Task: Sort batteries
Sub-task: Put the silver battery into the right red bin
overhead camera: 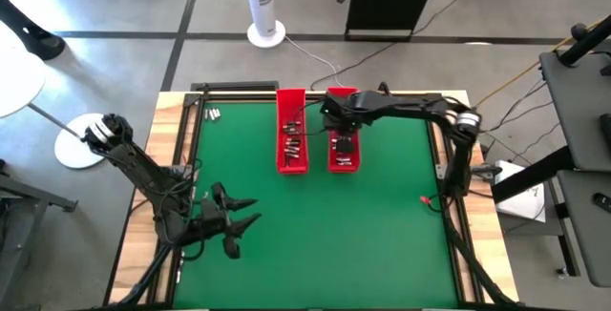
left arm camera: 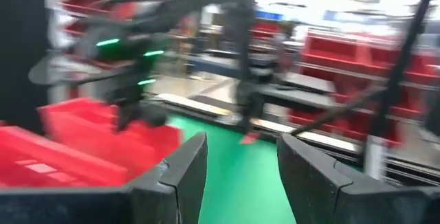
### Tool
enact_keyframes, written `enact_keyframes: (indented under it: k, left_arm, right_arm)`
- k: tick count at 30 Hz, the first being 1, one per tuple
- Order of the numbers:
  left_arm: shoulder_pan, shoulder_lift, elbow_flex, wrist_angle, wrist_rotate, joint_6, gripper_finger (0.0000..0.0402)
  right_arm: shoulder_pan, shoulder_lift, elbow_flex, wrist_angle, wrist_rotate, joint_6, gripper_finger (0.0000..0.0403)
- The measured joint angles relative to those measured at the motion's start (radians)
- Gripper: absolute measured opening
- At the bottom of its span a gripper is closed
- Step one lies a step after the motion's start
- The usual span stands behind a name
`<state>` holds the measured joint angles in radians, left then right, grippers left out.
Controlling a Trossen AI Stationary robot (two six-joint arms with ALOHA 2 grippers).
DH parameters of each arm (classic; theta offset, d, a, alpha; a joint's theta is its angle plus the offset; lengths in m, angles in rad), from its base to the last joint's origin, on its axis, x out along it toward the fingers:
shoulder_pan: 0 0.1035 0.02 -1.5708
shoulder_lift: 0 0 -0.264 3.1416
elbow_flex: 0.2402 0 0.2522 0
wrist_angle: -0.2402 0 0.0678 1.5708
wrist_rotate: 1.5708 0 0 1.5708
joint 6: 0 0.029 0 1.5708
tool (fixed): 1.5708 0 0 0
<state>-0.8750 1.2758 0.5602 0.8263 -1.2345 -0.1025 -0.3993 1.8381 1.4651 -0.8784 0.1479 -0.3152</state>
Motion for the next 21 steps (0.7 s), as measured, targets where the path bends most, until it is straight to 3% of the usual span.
enact_keyframes:
  k: [4, 8, 12, 15, 17, 21]
  left_arm:
    - [0.000, -0.001, 0.000, 0.002, -0.113, 0.047, 0.0157]
    - [-0.003, 0.001, 0.000, -0.006, -0.115, 0.013, 0.0157]
    - [-0.003, -0.009, 0.000, -0.023, -0.118, -0.066, 0.0157]
    - [-0.003, -0.038, 0.000, -0.114, -0.115, -0.148, 0.0157]
    - [-0.003, -0.069, 0.000, -0.252, -0.049, -0.260, 0.0157]
    - [0.010, -0.115, 0.001, -0.561, 0.262, -0.547, 0.0157]
  right_arm:
    - [0.107, -0.117, -0.008, -0.021, 0.085, 0.067, 0.0009]
    - [0.288, -0.244, -0.044, 0.008, 0.140, 0.158, 0.0009]
    - [0.500, -0.354, -0.156, 0.154, 0.147, 0.254, 0.0009]
    - [0.653, -0.412, -0.277, 0.357, 0.171, 0.339, 0.0009]
    - [0.740, -0.430, -0.363, 0.519, 0.192, 0.371, 0.0011]
    - [0.866, -0.419, -0.517, 0.834, 0.201, 0.366, 0.0013]
